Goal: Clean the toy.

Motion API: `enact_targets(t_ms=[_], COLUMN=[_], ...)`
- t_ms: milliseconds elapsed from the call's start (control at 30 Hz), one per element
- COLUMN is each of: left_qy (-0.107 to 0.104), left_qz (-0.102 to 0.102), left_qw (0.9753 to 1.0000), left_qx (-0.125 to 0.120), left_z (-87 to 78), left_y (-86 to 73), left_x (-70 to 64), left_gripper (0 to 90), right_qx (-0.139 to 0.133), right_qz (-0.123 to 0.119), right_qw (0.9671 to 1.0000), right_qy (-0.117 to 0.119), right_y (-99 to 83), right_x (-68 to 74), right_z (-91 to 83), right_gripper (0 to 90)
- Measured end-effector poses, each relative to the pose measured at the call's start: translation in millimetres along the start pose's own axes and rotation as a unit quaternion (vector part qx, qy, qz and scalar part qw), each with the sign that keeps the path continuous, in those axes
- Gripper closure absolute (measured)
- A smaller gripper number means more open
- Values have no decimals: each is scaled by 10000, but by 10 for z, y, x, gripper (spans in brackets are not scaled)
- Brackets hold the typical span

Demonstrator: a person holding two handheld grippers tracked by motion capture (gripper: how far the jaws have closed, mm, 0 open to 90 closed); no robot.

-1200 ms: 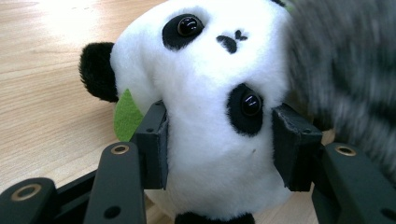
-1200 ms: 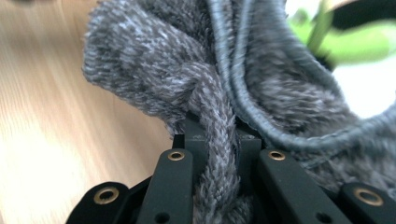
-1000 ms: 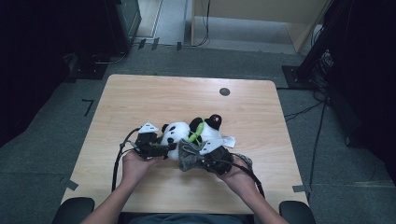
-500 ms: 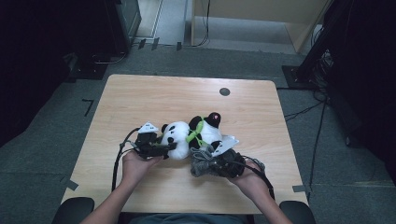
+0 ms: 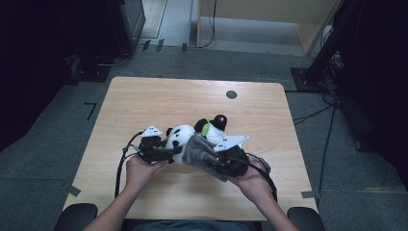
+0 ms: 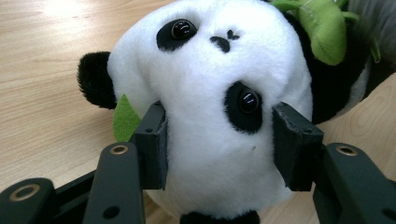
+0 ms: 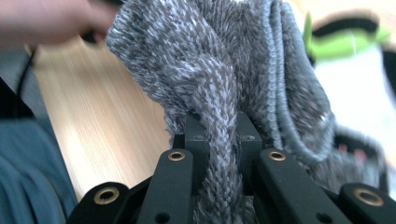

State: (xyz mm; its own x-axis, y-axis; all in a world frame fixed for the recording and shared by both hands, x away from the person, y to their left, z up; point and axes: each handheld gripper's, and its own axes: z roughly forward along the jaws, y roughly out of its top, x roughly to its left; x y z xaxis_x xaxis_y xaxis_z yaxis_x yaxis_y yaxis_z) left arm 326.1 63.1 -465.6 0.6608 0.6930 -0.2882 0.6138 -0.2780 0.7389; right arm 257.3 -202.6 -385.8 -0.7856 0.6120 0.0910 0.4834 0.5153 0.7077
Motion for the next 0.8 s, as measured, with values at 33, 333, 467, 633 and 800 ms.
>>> enact_targets(t_ms=[33,333,467,633,800], left_qy=[5,-49,-28,-149,-107], left_qz=[13,106,39,-83,76], left_qw=[10000,9997,9995,9993,9995], left_qx=[-3,-210,-299,-319,-282], left_z=[0,-1,-4,-67,-59], left_y=[0,-57,-85,-124,-257], left_x=[-2,20,36,61,-4], left_gripper=[450,373,293,266,177], right_qx=[-100,147,281,252,224], right_qz=[-92,-163,-94,20,129], right_qw=[9999,9997,9995,9997,9997], right_qy=[3,-68,-72,15,42], right_y=[120,515,530,545,566], right_x=[16,-80,-130,-192,-247], right_z=[37,649,819,833,832], right_gripper=[815,816,817,818,818])
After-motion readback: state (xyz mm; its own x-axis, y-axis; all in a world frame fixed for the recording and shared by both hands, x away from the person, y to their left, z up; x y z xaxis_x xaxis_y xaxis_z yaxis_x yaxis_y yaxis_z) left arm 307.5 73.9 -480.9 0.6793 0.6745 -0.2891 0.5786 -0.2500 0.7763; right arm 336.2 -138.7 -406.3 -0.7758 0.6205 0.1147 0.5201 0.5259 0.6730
